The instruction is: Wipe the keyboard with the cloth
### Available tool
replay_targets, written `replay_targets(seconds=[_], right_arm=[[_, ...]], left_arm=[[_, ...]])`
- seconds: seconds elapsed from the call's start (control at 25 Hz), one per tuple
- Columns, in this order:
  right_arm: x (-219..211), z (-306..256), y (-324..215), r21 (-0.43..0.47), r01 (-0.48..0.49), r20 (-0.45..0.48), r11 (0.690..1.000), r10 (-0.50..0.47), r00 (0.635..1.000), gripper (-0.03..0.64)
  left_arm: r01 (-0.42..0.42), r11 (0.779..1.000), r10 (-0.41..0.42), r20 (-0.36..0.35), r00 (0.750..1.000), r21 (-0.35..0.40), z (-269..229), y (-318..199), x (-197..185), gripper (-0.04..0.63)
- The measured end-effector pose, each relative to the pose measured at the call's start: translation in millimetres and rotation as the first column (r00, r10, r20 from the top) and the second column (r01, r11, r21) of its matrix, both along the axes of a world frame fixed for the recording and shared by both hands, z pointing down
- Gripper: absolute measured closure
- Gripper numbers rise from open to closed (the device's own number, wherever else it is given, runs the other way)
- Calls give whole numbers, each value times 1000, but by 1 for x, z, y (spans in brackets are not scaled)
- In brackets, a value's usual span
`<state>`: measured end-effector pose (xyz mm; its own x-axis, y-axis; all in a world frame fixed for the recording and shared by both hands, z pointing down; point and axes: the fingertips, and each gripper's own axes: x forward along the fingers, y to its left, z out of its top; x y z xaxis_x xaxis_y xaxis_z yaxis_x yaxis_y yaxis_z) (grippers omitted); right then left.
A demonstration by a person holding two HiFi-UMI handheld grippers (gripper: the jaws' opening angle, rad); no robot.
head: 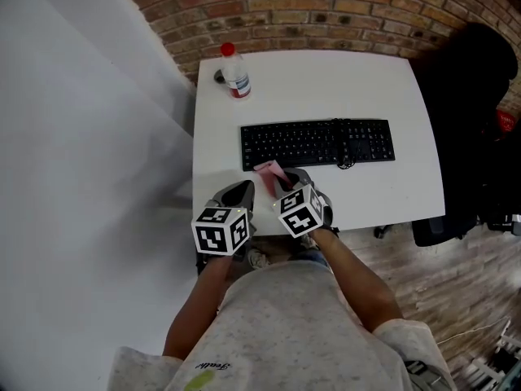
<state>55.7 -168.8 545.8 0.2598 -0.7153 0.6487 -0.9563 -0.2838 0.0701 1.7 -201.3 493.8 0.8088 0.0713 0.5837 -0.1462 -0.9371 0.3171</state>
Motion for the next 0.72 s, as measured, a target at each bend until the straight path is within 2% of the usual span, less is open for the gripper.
replay_targets(seconds=[0.36, 0.72], right_arm=[[13, -2, 23, -1, -56, -11, 998, 56, 998, 592], [34, -3, 57, -6, -109, -18, 994, 109, 994, 592]], left_arm=[[-45, 999, 45, -10, 999, 0, -2, 17, 10, 598], [-95, 995, 95, -21, 995, -4, -2, 45, 36, 598]])
